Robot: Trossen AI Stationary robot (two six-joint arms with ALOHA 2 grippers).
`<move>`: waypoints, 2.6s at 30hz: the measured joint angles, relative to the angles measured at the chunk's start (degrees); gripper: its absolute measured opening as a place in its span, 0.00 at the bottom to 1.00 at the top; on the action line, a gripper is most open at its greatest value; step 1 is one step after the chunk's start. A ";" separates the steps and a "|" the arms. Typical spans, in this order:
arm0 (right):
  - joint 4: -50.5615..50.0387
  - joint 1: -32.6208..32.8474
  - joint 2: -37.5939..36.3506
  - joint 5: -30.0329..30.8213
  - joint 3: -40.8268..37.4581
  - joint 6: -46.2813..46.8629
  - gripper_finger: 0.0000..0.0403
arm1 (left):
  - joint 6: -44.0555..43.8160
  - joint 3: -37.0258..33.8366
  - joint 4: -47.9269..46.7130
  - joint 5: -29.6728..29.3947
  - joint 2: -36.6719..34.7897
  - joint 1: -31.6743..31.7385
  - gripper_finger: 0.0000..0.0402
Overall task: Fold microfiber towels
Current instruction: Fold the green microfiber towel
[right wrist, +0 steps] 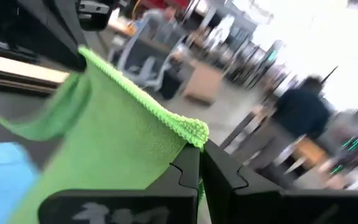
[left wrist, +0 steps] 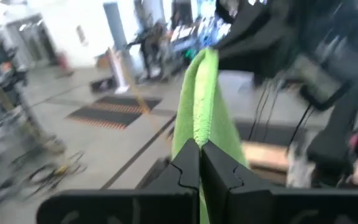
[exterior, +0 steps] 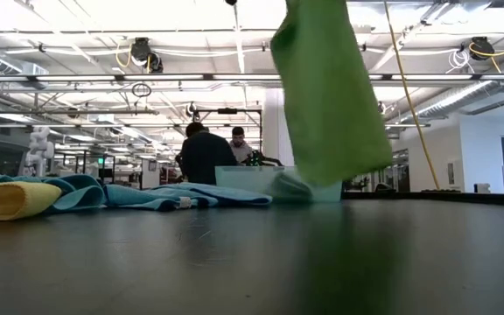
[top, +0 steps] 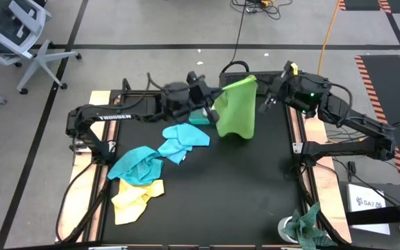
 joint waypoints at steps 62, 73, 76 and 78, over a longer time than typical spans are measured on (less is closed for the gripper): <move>19.05 49.71 16.04 -34.05 -44.01 93.64 0.00 | -23.07 0.00 -46.33 57.31 26.34 -21.31 0.00; 18.89 52.64 16.50 -24.47 -43.76 85.35 0.00 | -37.50 0.09 -22.87 53.53 27.85 -26.72 0.01; 18.90 52.53 15.94 -24.09 -43.76 83.69 0.00 | -41.56 0.09 -21.06 49.36 27.90 -27.79 0.06; 17.97 52.54 15.07 -24.07 -43.76 82.76 0.00 | -44.10 0.09 -20.77 48.02 27.90 -28.14 0.10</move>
